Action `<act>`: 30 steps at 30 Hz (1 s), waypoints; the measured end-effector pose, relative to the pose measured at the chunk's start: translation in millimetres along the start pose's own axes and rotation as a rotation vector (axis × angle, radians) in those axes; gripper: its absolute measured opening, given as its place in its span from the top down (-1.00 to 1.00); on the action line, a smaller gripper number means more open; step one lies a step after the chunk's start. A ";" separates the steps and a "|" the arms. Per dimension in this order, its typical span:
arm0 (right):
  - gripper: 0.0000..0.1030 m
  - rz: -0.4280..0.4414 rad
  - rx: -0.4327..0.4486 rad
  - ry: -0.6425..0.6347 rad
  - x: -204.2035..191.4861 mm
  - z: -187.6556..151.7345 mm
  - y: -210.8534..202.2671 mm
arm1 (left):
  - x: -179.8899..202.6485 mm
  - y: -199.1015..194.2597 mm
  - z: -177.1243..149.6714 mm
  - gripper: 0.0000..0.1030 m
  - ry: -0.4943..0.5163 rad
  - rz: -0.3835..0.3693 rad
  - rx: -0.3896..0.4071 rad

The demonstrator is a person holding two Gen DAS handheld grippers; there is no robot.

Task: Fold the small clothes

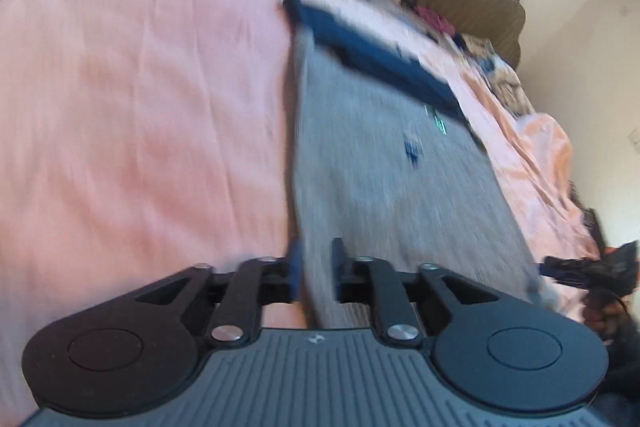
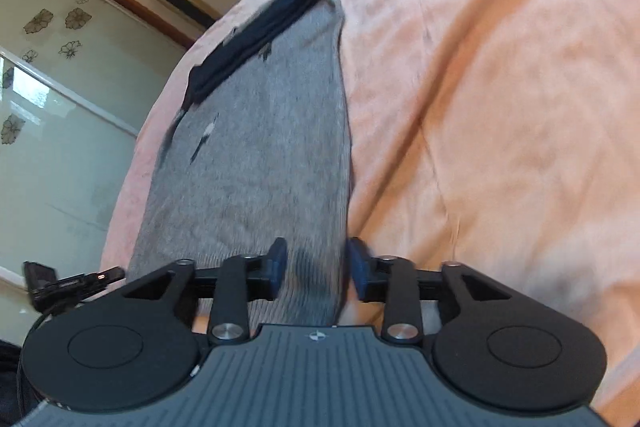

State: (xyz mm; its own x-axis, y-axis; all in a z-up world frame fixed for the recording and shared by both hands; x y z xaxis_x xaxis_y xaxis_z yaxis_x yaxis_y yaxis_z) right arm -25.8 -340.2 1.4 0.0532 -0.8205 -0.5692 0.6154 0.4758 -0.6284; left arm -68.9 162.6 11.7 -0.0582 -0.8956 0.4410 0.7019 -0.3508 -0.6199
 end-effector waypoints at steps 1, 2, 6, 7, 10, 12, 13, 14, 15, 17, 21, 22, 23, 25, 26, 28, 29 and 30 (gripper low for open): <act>-0.05 -0.021 0.038 -0.044 -4.7 17.5 11.2 | 10.4 7.4 15.7 -0.05 0.031 0.025 0.065; -0.05 -0.034 0.065 -0.084 -15.0 32.3 26.0 | 23.5 18.2 28.5 -0.67 0.061 0.037 0.124; -0.32 -0.084 0.128 -0.216 -56.9 81.1 111.4 | 73.5 96.9 61.2 -0.84 0.173 0.140 0.234; -0.33 -0.092 0.127 -0.249 -63.6 90.7 137.8 | 80.2 119.5 63.5 -0.83 0.189 0.172 0.210; -0.33 -0.234 0.104 -0.352 -67.6 101.1 193.7 | 82.7 175.3 59.8 -0.82 0.256 0.241 0.120; -0.36 -0.275 0.149 -0.468 -63.6 96.1 199.2 | 69.7 186.8 47.8 -0.88 0.362 0.314 0.120; -0.35 -0.285 0.171 -0.537 -58.6 89.5 196.4 | 64.9 181.8 44.9 -0.89 0.360 0.287 0.115; -0.39 -0.288 0.201 -0.565 -50.1 86.8 189.3 | 59.0 175.9 45.2 -0.90 0.353 0.276 0.116; -0.40 -0.277 0.216 -0.516 -39.4 90.6 181.0 | 52.3 172.5 44.6 -0.90 0.369 0.288 0.113; -0.39 -0.303 0.221 -0.502 -26.2 98.3 171.9 | 48.0 166.0 44.9 -0.88 0.368 0.238 0.111; -0.43 -0.384 0.183 -0.524 -37.2 96.6 169.6 | 57.4 156.0 40.6 -0.88 0.402 0.320 0.106; -0.45 -0.419 0.180 -0.493 -45.3 93.5 164.8 | 61.7 148.1 37.1 -0.88 0.388 0.314 0.107; -0.46 -0.392 0.194 -0.477 -55.7 88.9 157.2 | 69.5 140.4 32.5 -0.88 0.368 0.249 0.111; -0.59 -0.253 0.219 -0.477 -82.0 71.0 145.2 | 81.6 128.2 19.2 -0.89 0.349 0.167 0.112; -0.81 -0.215 0.202 -0.483 -91.4 58.0 144.0 | 85.6 128.2 9.8 -0.89 0.368 0.159 0.091; -0.88 -0.225 0.137 -0.518 -91.6 35.9 151.9 | 82.6 134.6 -7.6 -0.92 0.439 0.196 0.055; -0.89 -0.269 0.099 -0.543 -81.9 23.9 158.0 | 80.6 131.2 -11.6 -0.93 0.470 0.204 0.070; -1.00 -0.271 0.146 -0.593 -76.4 18.0 154.1 | 76.7 127.4 -11.9 -0.93 0.462 0.188 0.059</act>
State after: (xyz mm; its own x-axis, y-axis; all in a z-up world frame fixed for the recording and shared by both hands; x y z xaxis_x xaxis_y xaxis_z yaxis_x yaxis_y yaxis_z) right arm 79.1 -209.9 -42.4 0.2795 -0.9601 0.0129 0.7658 0.2148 -0.6061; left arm 7.7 46.0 -41.1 -0.2255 -0.9741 -0.0166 0.7688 -0.1674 -0.6172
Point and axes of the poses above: each gripper's, at about its wrist camera, not at the fingertips, and y roughly the way its jaws point, x to its right, z to its top, the point moved 7 cm from there along y, roughly the way its jaws point, and after that the axes turned 5 degrees about x, right-handed, at the moved point
